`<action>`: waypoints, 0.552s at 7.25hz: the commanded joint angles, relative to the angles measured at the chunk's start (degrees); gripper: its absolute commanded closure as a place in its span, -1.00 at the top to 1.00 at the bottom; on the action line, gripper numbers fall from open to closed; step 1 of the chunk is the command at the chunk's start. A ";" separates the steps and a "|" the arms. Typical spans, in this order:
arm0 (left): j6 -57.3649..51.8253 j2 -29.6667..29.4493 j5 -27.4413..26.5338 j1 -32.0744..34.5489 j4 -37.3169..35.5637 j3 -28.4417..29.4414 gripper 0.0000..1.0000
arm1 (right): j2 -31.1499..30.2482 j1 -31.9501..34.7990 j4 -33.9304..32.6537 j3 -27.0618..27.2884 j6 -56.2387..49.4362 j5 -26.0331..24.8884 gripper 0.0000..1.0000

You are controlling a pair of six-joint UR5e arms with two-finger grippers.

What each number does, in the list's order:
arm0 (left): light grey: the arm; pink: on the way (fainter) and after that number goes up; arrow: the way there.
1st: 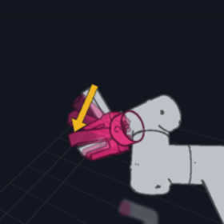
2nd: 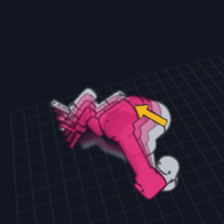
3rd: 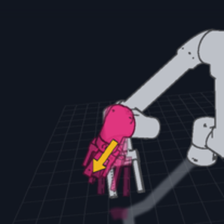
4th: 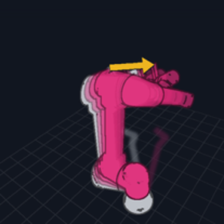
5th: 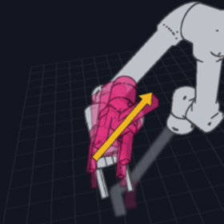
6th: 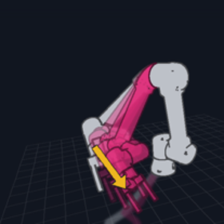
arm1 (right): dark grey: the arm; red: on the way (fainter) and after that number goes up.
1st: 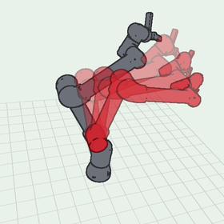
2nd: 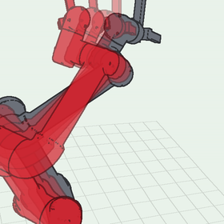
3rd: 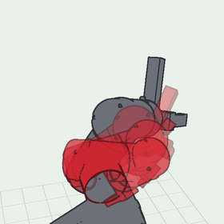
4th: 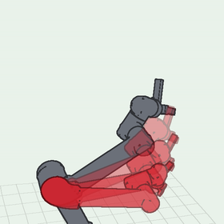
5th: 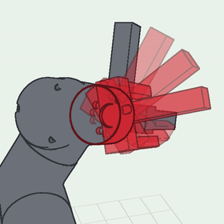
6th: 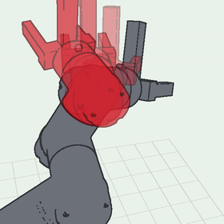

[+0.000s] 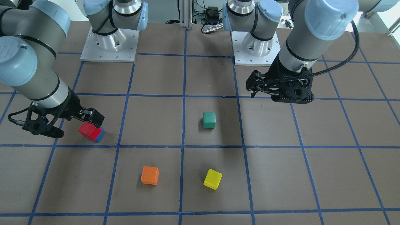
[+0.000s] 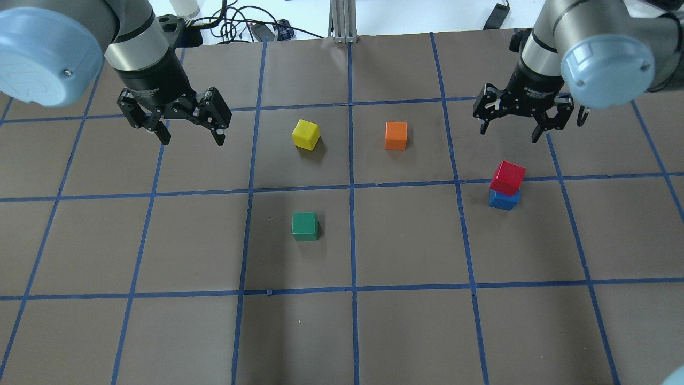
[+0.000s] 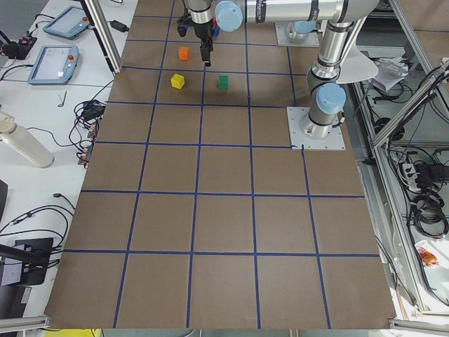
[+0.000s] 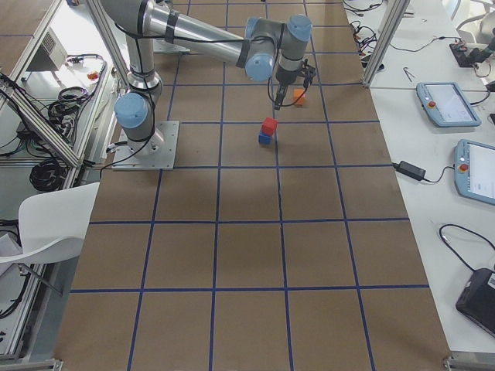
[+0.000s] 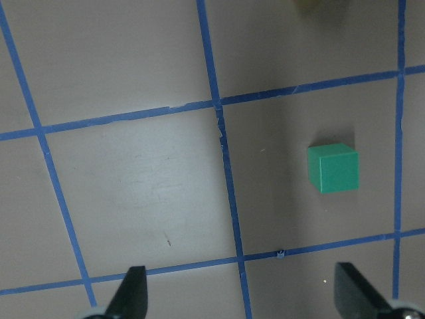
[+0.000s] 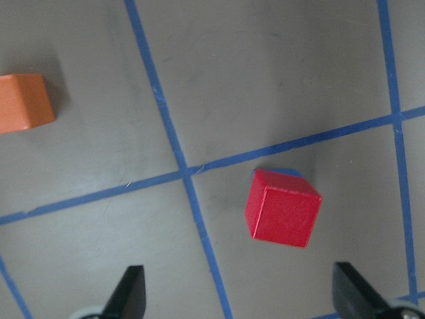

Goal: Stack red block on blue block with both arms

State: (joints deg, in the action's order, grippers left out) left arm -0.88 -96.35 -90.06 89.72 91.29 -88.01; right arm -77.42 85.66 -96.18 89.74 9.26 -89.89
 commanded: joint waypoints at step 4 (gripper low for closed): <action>11.14 -0.33 -1.42 6.33 -3.05 -0.85 1.00 | -2.10 9.53 10.92 -8.10 0.32 0.07 1.00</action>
State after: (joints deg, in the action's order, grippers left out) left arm 7.76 -96.49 -90.62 93.33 88.49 -88.80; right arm -78.07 94.48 -86.01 81.12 9.80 -89.91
